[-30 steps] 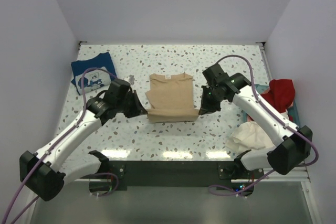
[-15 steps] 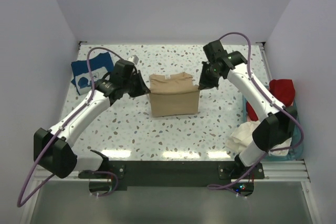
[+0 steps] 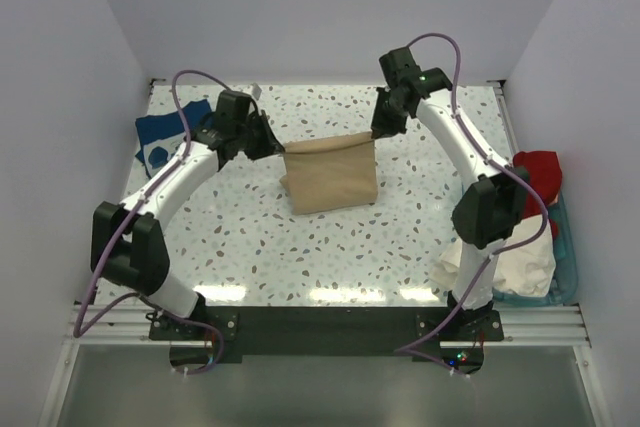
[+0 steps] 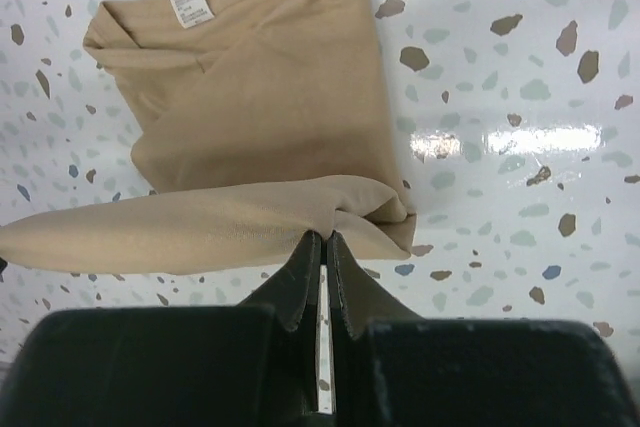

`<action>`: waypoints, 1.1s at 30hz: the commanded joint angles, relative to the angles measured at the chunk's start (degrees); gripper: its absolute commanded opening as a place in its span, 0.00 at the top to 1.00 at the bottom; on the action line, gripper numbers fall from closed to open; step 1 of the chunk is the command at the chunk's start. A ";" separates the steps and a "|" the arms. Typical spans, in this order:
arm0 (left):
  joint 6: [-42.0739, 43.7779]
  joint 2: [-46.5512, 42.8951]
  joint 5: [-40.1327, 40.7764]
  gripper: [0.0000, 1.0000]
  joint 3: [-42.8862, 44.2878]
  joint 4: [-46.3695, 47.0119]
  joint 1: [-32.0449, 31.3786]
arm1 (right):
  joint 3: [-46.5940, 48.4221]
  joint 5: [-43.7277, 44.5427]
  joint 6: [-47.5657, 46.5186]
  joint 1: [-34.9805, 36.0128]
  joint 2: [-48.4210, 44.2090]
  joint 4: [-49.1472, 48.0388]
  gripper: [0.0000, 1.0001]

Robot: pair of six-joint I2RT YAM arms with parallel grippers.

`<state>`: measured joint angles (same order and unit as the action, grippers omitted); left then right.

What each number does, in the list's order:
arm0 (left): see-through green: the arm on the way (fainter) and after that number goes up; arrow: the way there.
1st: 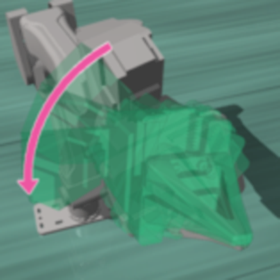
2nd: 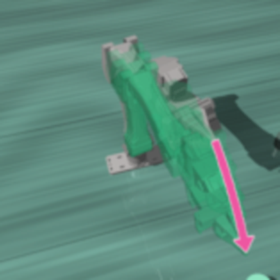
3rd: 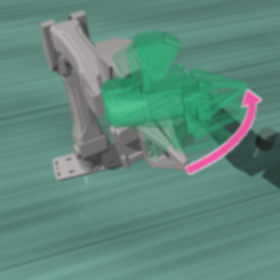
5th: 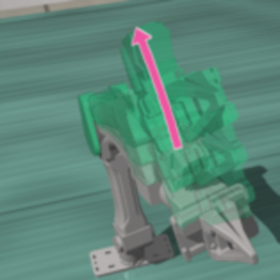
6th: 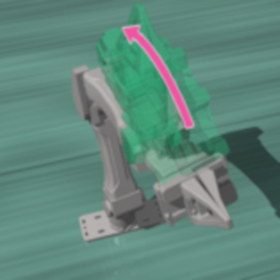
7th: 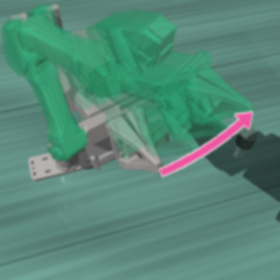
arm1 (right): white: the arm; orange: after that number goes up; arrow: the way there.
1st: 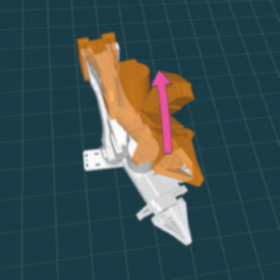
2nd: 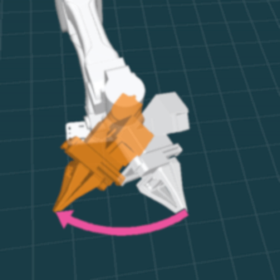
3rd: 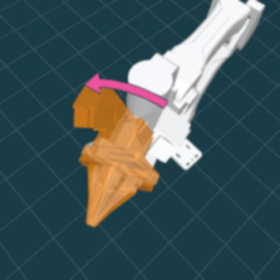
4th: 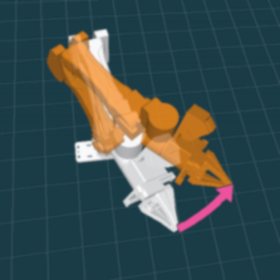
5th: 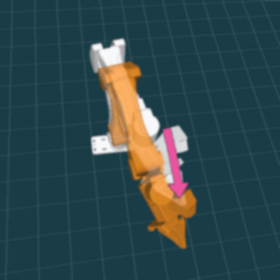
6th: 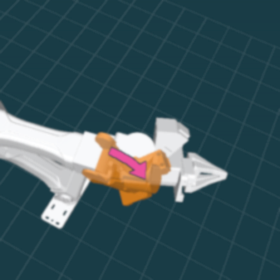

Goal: Fold and stack the t-shirts
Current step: Fold the tshirt

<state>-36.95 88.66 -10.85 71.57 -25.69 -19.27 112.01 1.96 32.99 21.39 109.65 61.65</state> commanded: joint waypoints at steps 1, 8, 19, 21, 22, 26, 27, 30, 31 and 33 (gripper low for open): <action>2.32 2.38 -1.97 1.00 3.22 4.24 2.65 | 5.49 2.61 -2.23 -1.43 2.67 -0.74 1.00; 3.90 11.25 -4.00 1.00 7.87 5.21 5.20 | 10.60 2.61 -3.64 -2.23 10.32 -1.26 1.00; 7.68 22.42 -4.88 1.00 13.15 5.30 7.66 | 17.54 1.91 -3.81 -3.10 18.93 -1.44 1.00; 8.21 23.39 -4.53 1.00 14.21 5.04 7.75 | 17.89 1.91 -3.81 -3.02 19.46 -1.70 1.00; 8.38 24.18 -4.09 1.00 14.73 4.60 7.67 | 17.98 1.91 -3.81 -3.10 19.81 -1.71 1.00; 9.35 25.33 -1.37 1.00 16.67 3.19 8.10 | 19.39 1.39 -3.81 -3.28 22.44 -1.62 1.00; 9.70 25.68 -0.84 1.00 17.02 3.11 8.10 | 19.83 1.30 -3.81 -3.28 22.89 -1.44 1.00; 10.58 27.61 -1.62 1.00 19.13 3.02 8.28 | 21.58 1.21 -3.64 -3.28 24.21 -1.53 1.00; 10.76 28.66 -2.06 1.00 19.65 3.19 8.28 | 21.85 1.29 -3.55 -3.37 24.56 -1.53 1.00; 10.85 29.46 -2.16 0.88 20.97 3.63 8.28 | 23.77 1.29 -3.55 -3.37 25.87 -1.79 0.95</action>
<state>-28.69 116.57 -15.22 89.54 -22.22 -12.60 131.33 1.78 30.41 19.33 134.74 60.10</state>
